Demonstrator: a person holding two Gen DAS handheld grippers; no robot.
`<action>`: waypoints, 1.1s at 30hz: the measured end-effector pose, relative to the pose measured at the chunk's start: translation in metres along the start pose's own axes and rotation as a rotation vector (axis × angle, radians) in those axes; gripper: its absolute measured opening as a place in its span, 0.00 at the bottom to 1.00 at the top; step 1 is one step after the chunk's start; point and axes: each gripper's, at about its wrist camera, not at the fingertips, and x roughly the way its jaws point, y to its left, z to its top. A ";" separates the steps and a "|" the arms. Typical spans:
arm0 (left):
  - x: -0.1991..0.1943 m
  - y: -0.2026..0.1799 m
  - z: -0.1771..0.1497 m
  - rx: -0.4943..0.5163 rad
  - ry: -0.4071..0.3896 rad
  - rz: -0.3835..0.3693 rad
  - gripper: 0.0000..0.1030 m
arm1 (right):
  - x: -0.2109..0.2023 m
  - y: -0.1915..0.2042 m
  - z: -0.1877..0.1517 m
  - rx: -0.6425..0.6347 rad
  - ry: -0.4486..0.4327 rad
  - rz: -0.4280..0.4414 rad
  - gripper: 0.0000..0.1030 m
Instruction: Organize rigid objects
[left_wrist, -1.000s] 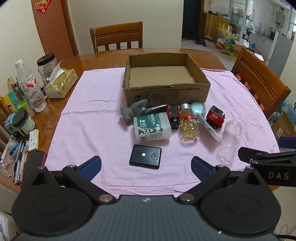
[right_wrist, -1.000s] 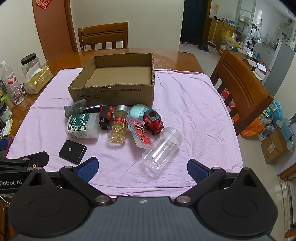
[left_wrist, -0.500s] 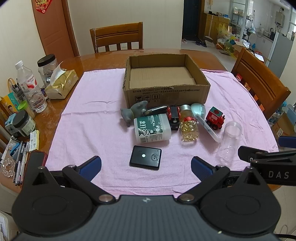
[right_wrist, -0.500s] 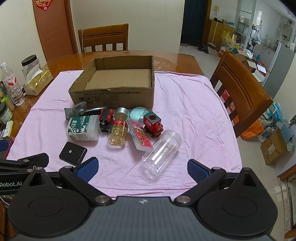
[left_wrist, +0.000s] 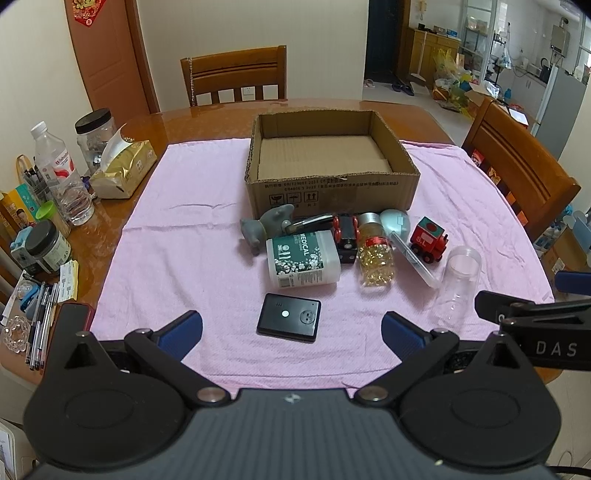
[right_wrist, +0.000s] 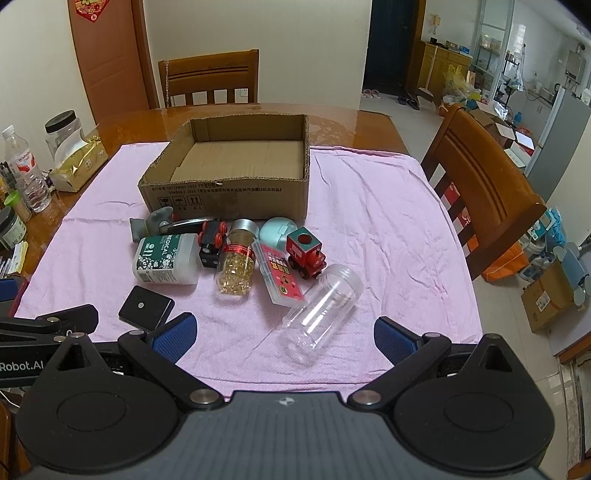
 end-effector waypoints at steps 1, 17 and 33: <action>0.000 0.000 0.000 -0.001 0.000 0.000 0.99 | 0.000 0.000 0.000 0.000 0.000 0.000 1.00; 0.001 -0.005 0.004 0.006 0.002 -0.001 0.99 | 0.000 -0.003 0.005 -0.005 -0.006 -0.001 1.00; 0.007 -0.005 0.005 -0.005 0.005 -0.024 0.99 | 0.003 -0.006 0.006 -0.015 -0.015 -0.006 1.00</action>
